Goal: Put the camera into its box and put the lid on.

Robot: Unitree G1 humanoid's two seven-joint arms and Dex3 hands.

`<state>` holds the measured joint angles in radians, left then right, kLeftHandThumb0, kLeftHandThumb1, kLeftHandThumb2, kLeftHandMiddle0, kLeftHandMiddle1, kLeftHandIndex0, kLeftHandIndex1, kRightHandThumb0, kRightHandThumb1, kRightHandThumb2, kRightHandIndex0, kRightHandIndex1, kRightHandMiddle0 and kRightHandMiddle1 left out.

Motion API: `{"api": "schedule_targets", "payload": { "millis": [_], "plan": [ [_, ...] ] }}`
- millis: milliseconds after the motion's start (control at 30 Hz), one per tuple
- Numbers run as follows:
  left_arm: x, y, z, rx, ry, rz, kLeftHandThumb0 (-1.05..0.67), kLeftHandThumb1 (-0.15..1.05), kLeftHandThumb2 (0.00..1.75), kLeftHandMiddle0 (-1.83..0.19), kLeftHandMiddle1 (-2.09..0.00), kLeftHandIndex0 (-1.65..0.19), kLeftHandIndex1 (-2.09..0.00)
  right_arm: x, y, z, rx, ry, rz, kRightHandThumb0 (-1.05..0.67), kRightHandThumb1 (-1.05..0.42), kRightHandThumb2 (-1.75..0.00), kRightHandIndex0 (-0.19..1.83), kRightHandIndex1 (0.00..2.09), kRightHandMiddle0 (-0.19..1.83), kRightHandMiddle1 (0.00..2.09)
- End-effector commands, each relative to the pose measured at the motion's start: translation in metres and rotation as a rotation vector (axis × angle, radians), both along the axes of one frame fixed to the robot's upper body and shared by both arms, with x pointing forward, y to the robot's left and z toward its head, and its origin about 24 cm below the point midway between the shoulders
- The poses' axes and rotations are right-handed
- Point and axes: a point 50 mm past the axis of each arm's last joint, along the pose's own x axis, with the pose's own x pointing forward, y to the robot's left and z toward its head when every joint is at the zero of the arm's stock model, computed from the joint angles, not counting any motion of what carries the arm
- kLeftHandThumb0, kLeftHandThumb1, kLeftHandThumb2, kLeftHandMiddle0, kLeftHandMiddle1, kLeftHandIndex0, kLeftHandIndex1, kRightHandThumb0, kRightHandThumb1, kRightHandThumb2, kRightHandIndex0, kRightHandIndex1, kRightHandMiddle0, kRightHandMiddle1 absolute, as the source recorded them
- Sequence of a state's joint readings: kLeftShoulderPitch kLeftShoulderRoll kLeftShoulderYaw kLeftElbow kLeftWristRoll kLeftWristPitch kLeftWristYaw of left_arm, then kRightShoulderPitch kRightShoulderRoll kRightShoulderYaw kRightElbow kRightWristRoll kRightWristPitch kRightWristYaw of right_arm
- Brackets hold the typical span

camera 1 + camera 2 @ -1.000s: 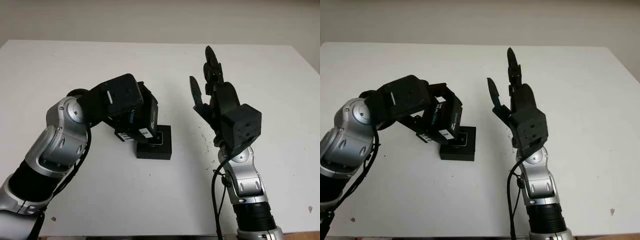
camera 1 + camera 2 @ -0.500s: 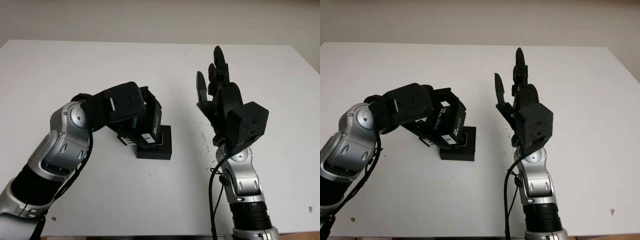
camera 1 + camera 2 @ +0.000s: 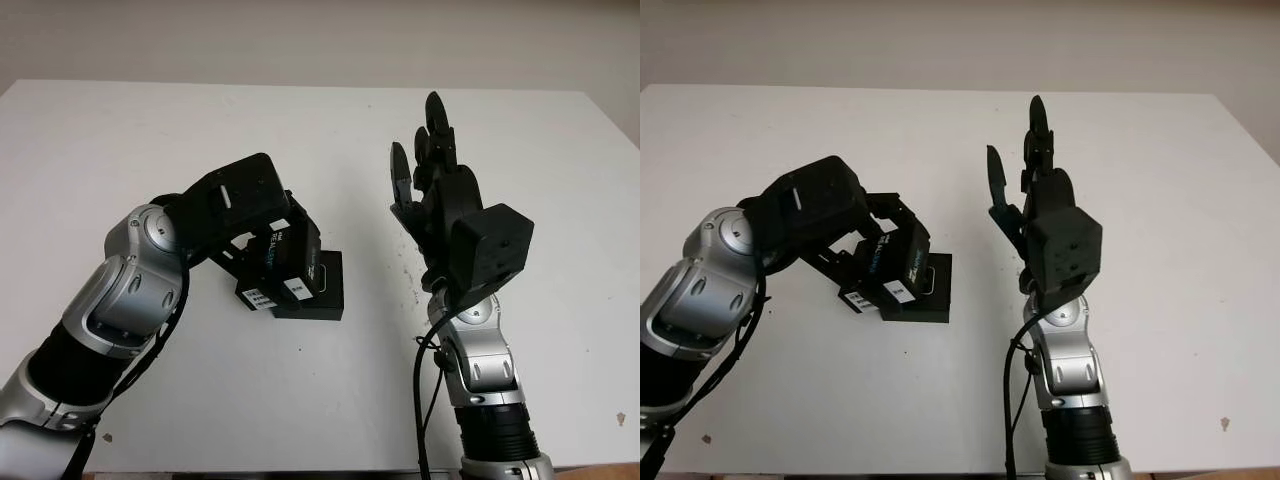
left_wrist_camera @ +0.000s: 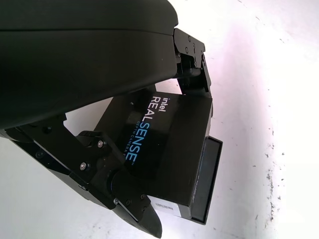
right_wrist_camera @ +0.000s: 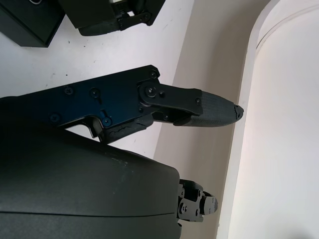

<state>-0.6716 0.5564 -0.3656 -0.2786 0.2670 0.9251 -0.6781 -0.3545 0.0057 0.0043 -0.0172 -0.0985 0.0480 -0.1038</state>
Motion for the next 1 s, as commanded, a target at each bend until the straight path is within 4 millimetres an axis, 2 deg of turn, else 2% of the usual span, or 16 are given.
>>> {"api": "schedule_targets", "payload": {
  "millis": [0,167,400,500,767,967],
  "plan": [
    [0.002,-0.007,0.0,0.011,-0.016,-0.023,-0.2,0.94,0.06,-0.46,-1.6,-0.33,-1.52,-0.001,-0.001,0.001,-0.005,-0.02,-0.002,-0.69,-1.05,-0.54,-0.05,0.09,-0.07,0.17],
    [0.006,-0.011,-0.006,0.015,-0.044,-0.014,-0.16,0.95,0.06,-0.43,-1.66,-0.29,-1.54,-0.001,-0.001,-0.001,0.001,-0.014,0.002,-0.69,-1.05,-0.54,-0.04,0.08,-0.07,0.18],
    [0.007,-0.02,-0.01,0.005,-0.066,-0.043,-0.17,0.94,0.05,-0.42,-1.56,-0.32,-1.5,-0.002,-0.001,-0.001,0.002,-0.007,0.0,-0.68,-1.05,-0.54,-0.05,0.08,-0.07,0.18],
    [0.004,-0.026,-0.011,-0.014,-0.078,-0.073,-0.16,0.93,0.05,-0.46,-1.59,-0.36,-1.57,-0.002,-0.001,-0.001,0.004,-0.007,0.004,-0.68,-1.05,-0.54,-0.04,0.08,-0.08,0.18],
    [0.001,-0.035,-0.015,-0.019,-0.117,-0.136,-0.17,0.92,0.05,-0.42,-1.73,-0.3,-1.71,-0.001,0.002,-0.002,0.005,-0.004,0.008,-0.68,-1.05,-0.54,-0.04,0.07,-0.08,0.18],
    [0.002,-0.039,-0.013,-0.005,-0.098,-0.133,-0.18,0.92,0.05,-0.41,-1.65,-0.32,-1.62,0.0,0.003,-0.003,0.002,0.003,0.009,-0.69,-1.05,-0.54,-0.04,0.07,-0.08,0.18]
  ]
}}
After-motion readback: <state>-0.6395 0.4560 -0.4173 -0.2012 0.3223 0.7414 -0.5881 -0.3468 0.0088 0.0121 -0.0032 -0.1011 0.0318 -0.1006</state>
